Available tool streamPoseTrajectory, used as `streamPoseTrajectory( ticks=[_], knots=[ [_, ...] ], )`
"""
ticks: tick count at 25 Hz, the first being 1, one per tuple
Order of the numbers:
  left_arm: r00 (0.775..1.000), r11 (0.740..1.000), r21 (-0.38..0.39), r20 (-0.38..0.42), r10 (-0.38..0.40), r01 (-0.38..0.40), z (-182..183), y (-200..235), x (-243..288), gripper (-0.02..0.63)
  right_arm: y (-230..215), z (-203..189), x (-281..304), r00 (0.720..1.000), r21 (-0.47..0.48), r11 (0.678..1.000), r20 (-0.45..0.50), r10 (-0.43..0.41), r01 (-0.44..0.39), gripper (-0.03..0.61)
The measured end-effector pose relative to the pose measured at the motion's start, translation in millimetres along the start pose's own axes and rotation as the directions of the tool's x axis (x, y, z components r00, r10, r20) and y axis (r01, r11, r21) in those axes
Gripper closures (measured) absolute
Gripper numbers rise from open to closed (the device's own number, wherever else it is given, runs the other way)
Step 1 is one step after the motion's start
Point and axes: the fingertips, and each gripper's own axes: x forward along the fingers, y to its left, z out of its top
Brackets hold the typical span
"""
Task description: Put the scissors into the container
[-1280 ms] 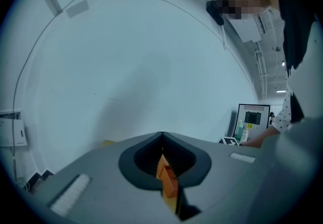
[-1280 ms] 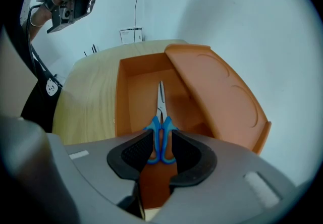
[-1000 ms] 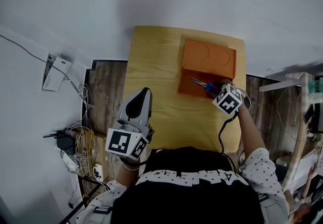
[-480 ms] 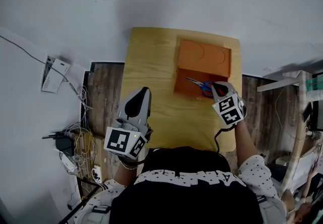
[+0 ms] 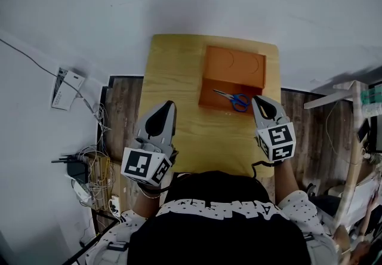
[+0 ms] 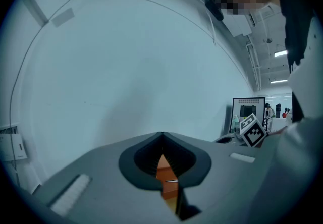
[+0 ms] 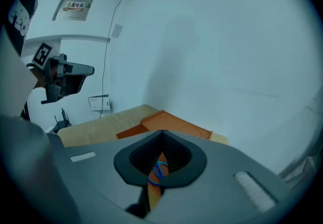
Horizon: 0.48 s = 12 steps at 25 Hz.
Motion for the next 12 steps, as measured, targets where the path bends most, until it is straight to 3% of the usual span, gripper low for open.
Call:
streamPoseTrajectory(
  ticks=[6, 12],
  knots=[
    [1.0, 1.0, 0.02, 0.004, -0.021, 0.021, 4, -21, 0, 0.612, -7, 20, -30, 0.995, 0.08, 0.997, 0.096, -0.007, -0.001, 0.565],
    [1.0, 0.999, 0.032, 0.005, -0.026, 0.026, 3, -34, -5, 0.612, -8, 15, -46, 0.995, 0.065, 0.998, 0.1, -0.005, -0.002, 0.565]
  ],
)
